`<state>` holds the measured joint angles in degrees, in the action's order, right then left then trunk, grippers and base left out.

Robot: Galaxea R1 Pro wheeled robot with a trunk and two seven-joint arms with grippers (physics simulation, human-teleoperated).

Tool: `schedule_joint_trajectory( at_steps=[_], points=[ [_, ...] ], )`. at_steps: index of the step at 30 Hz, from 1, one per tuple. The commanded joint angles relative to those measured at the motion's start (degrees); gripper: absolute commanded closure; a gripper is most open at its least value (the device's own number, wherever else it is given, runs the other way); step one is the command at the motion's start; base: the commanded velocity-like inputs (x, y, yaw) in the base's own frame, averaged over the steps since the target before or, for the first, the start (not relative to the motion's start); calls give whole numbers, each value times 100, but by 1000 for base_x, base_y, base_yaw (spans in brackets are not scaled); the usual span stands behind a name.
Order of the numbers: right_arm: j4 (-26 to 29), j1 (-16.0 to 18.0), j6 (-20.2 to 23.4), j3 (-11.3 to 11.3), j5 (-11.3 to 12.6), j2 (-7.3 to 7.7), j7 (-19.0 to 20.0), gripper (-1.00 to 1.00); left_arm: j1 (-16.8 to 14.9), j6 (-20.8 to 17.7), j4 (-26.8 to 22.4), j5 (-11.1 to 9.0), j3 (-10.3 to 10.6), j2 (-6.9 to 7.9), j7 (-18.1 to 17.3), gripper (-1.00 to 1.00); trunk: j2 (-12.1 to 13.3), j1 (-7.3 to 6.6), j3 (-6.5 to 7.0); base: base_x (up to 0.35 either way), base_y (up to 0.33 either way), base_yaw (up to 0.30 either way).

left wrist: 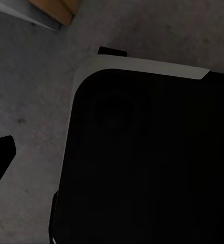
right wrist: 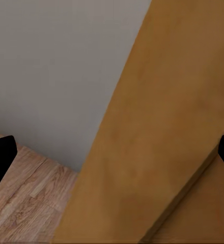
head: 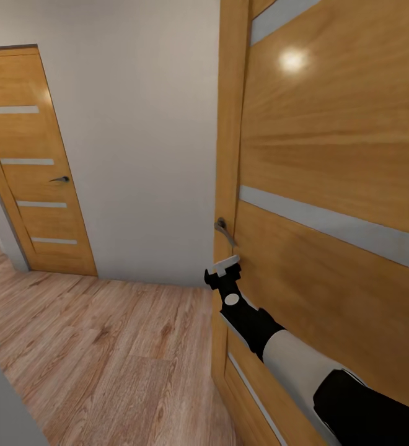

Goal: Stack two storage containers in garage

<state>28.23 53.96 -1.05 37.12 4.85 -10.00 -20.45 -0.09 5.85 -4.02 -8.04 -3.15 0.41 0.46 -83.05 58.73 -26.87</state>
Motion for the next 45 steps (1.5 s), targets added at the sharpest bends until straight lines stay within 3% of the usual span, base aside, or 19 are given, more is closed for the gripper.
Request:
schedule_joint_trajectory(
  at_steps=[1,18,45],
  points=[
    [-58,9,-18,13,67,0,-64,-100,0,13,-2,-21,-28,1,-2,-100,-3,0,-6,8,0,0],
    [-623,9,-399,14,60,0,-64,-100,0,13,1,-2,-25,-9,-2,-100,-3,0,-6,32,0,0],
    [-660,9,-423,19,69,0,-64,-100,0,13,7,-14,-28,3,-2,-100,-3,0,-6,34,-36,0]
  ],
)
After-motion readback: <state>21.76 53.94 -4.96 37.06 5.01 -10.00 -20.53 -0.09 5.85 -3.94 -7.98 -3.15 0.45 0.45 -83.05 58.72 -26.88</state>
